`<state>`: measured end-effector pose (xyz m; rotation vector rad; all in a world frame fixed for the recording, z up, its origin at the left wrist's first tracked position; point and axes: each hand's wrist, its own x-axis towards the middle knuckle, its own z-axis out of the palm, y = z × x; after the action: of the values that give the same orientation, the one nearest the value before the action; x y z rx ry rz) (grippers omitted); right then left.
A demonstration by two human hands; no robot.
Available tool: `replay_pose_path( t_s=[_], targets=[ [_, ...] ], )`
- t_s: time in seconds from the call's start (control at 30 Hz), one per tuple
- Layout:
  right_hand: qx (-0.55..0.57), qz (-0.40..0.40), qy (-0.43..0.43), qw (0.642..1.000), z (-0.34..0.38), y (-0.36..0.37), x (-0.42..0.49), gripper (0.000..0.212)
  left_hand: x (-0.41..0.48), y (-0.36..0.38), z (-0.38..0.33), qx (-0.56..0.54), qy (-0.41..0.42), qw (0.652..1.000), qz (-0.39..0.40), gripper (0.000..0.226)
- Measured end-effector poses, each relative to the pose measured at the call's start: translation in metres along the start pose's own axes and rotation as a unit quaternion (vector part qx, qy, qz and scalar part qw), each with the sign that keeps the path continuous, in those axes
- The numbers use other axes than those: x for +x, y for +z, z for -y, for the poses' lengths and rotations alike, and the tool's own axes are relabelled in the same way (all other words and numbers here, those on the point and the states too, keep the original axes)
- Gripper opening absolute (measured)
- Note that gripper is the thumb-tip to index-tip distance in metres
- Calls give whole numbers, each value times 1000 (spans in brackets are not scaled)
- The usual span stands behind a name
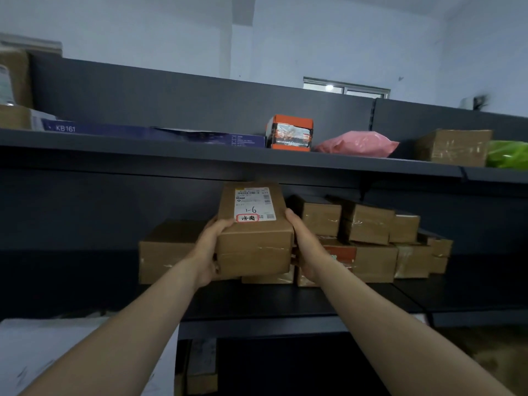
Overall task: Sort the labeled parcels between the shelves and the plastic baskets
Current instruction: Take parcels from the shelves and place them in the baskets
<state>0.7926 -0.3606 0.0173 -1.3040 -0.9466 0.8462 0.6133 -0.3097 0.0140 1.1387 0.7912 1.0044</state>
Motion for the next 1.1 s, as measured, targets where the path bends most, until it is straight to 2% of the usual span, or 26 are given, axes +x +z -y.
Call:
replay_pose_path(
  t_s=[0.1, 0.2, 0.27, 0.33, 0.57, 0.67, 0.77, 0.87, 1.0, 1.1],
  targets=[
    [-142, -51, -89, 985, 2, -12, 15, 50, 10, 13, -4, -56, -12, 998, -9, 32],
    [-297, -142, -140, 934, 4, -35, 36, 63, 28, 24, -11, -71, 11, 997, -27, 32],
    [-365, -203, -140, 898, 10, -52, 52, 64, 46, 31, -16, -64, 19, 997, -40, 46],
    [-415, -231, -128, 871, 16, -67, 72, 69, 62, 36, -20, -52, 21, 997, -50, 49],
    [-517, -243, -110, 814, 19, -78, 148, 90, 105, 46, -21, -16, 12, 998, -67, 50],
    [-521, -233, -88, 817, 15, -72, 161, 97, 111, 48, -21, 4, 4, 997, -72, 47],
    [-499, -245, -78, 828, 11, -66, 162, 93, 111, 52, -22, 25, -12, 997, -75, 43],
    [-425, -264, -52, 864, 5, -61, 160, 85, 105, 53, -22, 37, -19, 995, -85, 41],
    [-332, -289, -41, 897, 3, -59, 151, 83, 95, 48, -25, 49, -32, 994, -92, 55],
    [-261, -299, -64, 916, 6, -58, 140, 87, 87, 49, -23, 43, -32, 995, -78, 42]
  ],
)
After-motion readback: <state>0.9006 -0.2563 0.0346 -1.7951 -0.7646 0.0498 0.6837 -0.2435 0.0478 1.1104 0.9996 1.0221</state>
